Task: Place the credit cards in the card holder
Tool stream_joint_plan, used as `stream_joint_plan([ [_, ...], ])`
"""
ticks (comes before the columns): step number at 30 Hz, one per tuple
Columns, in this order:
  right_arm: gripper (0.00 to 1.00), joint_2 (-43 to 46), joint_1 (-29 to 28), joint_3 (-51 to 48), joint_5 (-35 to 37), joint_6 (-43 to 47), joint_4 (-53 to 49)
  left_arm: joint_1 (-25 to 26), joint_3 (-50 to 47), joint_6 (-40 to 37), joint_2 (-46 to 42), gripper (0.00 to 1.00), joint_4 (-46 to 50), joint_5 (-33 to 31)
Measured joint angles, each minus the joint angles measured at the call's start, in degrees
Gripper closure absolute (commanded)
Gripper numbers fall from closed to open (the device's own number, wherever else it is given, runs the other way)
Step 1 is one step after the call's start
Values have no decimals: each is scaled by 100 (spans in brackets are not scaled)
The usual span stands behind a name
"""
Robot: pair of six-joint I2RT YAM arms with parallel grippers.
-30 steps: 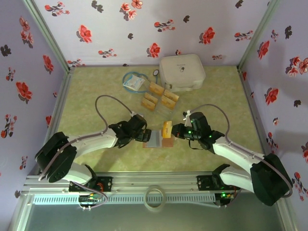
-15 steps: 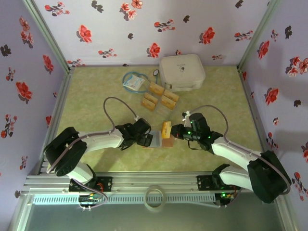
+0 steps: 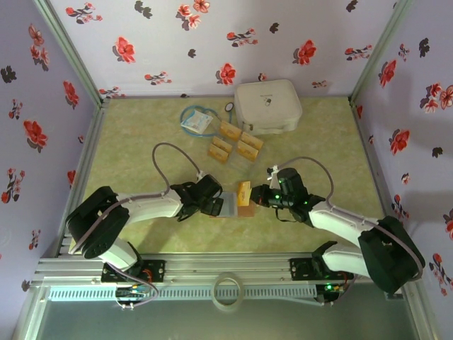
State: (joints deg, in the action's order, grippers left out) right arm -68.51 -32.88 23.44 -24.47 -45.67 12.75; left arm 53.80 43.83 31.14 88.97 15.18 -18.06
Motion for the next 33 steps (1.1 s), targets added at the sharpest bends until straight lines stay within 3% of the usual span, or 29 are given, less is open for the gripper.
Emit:
stream_joint_plan([
  [33, 100, -901, 0, -420, -472, -260, 1543, 26, -42, 356, -7, 0, 22, -66],
])
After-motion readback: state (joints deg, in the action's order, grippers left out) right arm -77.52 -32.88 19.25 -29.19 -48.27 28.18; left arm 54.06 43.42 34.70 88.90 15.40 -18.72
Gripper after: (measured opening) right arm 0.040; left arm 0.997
